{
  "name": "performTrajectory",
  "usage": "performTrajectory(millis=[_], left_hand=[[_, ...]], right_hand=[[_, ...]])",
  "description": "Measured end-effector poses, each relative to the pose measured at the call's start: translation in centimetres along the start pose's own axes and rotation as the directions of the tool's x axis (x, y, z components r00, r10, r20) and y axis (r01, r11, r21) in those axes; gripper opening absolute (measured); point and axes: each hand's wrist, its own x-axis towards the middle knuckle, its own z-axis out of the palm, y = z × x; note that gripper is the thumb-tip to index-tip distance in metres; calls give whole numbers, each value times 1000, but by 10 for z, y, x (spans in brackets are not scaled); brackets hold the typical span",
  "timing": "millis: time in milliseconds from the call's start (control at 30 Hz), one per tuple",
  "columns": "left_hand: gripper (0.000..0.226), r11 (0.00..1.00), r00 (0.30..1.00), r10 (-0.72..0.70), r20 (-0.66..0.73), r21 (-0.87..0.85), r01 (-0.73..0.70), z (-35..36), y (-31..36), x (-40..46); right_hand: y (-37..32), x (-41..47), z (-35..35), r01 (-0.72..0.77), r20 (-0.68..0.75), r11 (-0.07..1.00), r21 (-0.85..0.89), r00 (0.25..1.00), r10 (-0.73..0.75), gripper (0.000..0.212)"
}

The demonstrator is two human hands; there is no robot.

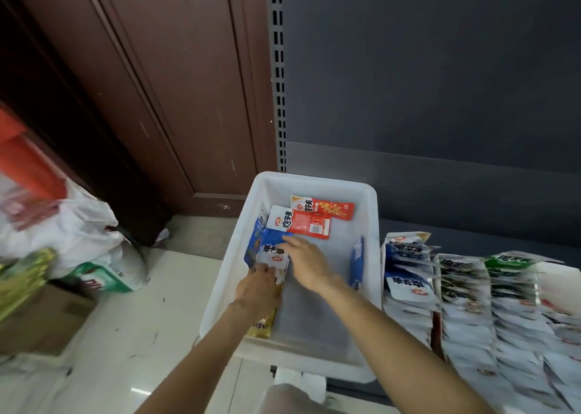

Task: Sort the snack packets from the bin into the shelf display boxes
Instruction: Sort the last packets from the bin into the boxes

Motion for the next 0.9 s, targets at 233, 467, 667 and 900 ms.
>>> performTrajectory(millis=[233,467,667,900], left_hand=[[57,996,996,76,-49,54,-73,3,-10,-4],[57,998,997,50,-51,34,-49,3,-12,0],[48,991,978,14,-207,-127,-41,-4,-5,-6],[50,957,939,179,-294,-170,-236,1,8,11]], right_hand=[[25,7,0,178,227,906,-385,969,-94,55],[21,-12,8,-14,236,880,-475,961,142,73],[24,-21,11,-54,79,904,-423,992,96,36],[19,-16,21,-393,33,873,-288,907,419,52]])
